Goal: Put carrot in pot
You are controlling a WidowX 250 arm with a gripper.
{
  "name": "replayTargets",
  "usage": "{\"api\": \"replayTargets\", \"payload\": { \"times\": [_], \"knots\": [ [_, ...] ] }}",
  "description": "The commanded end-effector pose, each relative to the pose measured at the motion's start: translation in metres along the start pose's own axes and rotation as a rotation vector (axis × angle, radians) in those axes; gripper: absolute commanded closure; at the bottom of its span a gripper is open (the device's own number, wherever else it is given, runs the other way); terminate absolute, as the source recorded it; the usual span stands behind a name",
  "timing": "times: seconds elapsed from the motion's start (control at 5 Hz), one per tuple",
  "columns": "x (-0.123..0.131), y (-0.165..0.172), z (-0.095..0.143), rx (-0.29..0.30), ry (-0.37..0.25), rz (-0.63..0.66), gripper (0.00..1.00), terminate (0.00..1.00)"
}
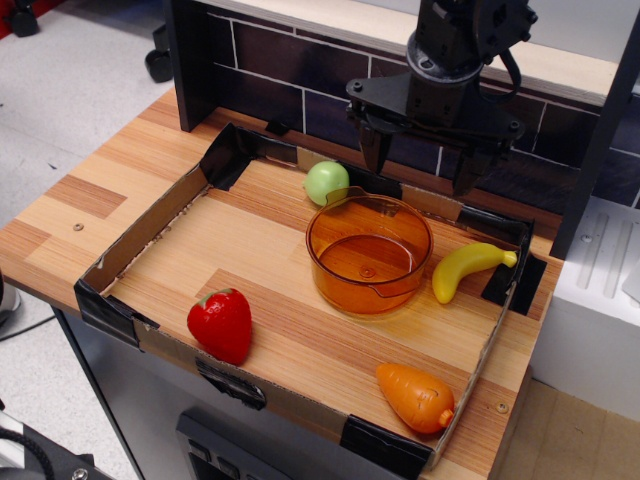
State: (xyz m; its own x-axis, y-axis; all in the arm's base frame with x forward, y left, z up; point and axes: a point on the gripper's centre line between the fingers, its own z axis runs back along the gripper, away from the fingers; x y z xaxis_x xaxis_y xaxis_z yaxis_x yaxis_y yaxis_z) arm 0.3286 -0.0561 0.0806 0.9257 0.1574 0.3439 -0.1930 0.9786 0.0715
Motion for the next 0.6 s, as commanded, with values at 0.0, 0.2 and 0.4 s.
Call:
{"api": "replayTargets", "payload": {
  "times": [0.0,0.2,0.4],
  "knots": [
    [0.000,0.000,0.000,0.000,0.000,0.000,0.00,0.00],
    [-0.009,-0.006,0.018,-0.013,-0.033,0.224,0.00,0.00],
    [-0.029,-0.016,0.043,-0.029,-0.062,0.364,0.00,0.00]
  ]
}}
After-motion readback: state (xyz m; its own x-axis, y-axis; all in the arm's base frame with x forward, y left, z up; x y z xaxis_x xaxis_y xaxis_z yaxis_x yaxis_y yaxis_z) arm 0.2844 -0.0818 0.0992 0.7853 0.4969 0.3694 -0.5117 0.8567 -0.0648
